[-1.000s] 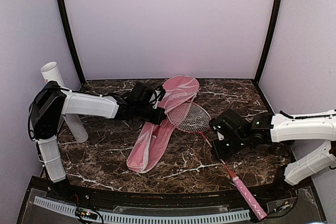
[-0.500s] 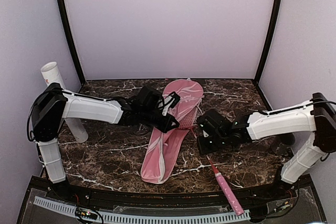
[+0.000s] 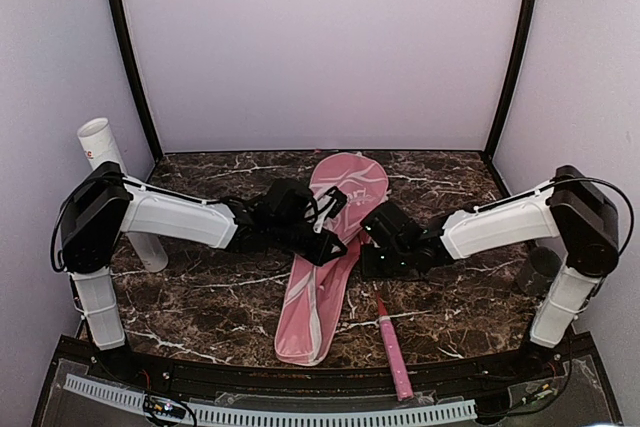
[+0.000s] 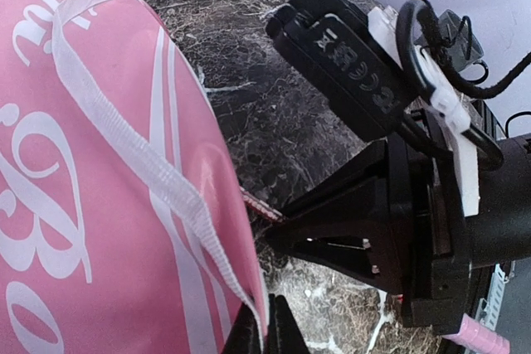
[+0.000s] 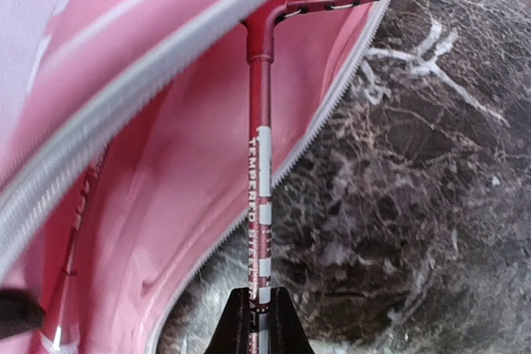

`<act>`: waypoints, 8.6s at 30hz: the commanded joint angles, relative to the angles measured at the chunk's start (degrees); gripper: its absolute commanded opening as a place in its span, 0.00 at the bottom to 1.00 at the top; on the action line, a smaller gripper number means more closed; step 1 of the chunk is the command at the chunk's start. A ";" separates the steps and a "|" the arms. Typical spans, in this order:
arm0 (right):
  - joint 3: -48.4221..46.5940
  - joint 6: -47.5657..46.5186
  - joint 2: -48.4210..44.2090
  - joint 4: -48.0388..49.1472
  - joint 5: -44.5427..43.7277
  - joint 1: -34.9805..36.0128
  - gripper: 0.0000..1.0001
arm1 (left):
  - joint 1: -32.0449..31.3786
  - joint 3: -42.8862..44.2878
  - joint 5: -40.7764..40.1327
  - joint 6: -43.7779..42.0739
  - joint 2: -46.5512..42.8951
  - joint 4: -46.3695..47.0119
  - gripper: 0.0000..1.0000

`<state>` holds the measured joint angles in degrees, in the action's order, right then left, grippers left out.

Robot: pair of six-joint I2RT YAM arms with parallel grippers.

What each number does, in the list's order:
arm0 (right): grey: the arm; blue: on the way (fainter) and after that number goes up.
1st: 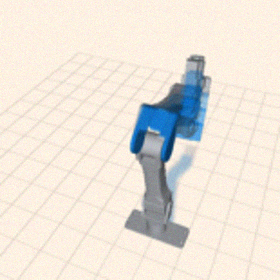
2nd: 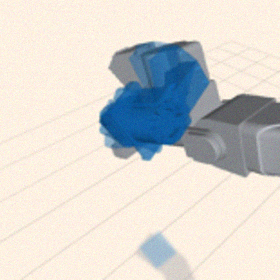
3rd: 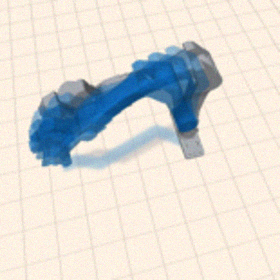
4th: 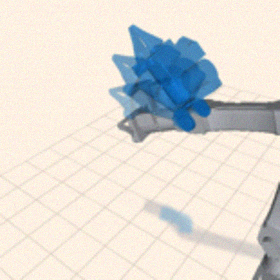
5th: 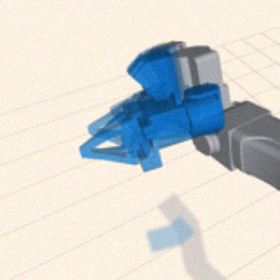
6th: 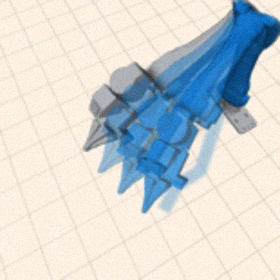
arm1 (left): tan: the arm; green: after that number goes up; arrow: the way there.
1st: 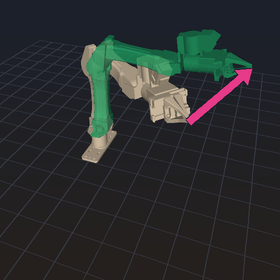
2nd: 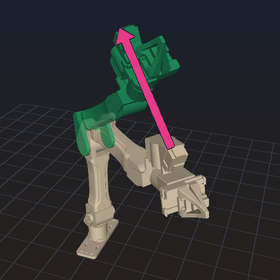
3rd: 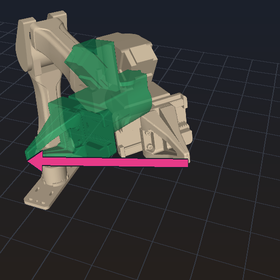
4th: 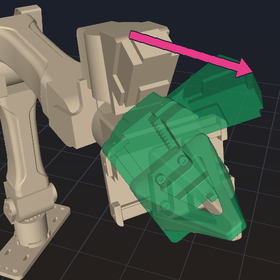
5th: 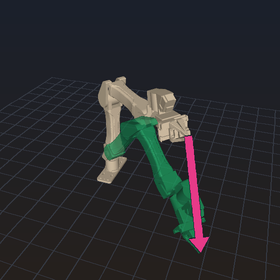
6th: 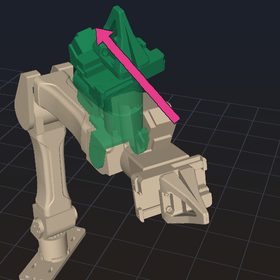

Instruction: Pack up the badminton gear

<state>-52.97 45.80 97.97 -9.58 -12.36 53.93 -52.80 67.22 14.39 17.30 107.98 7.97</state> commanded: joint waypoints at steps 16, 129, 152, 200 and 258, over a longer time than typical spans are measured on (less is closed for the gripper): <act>-9.59 5.23 9.89 13.96 -2.28 -5.33 0.11 | -1.52 -0.22 -3.44 7.21 0.38 3.38 0.00; 19.65 24.71 -3.68 43.90 23.70 10.15 0.09 | -18.39 -14.47 -8.34 17.95 -13.89 -7.95 0.00; 13.83 21.48 4.31 50.77 24.98 7.87 0.07 | -18.39 -16.24 -4.25 19.88 -14.96 -2.11 0.00; 15.09 8.76 -2.68 42.96 22.41 6.71 0.47 | -14.03 -20.41 -10.67 15.50 -23.20 -12.81 0.00; 32.49 4.89 -45.11 11.00 -5.97 -6.64 0.83 | -2.93 1.14 -18.40 -6.65 -1.34 -17.18 0.00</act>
<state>-22.48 53.67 54.54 1.78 -15.27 48.93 -55.59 74.43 -14.35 13.80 115.00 -15.68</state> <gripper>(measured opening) 0.803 0.029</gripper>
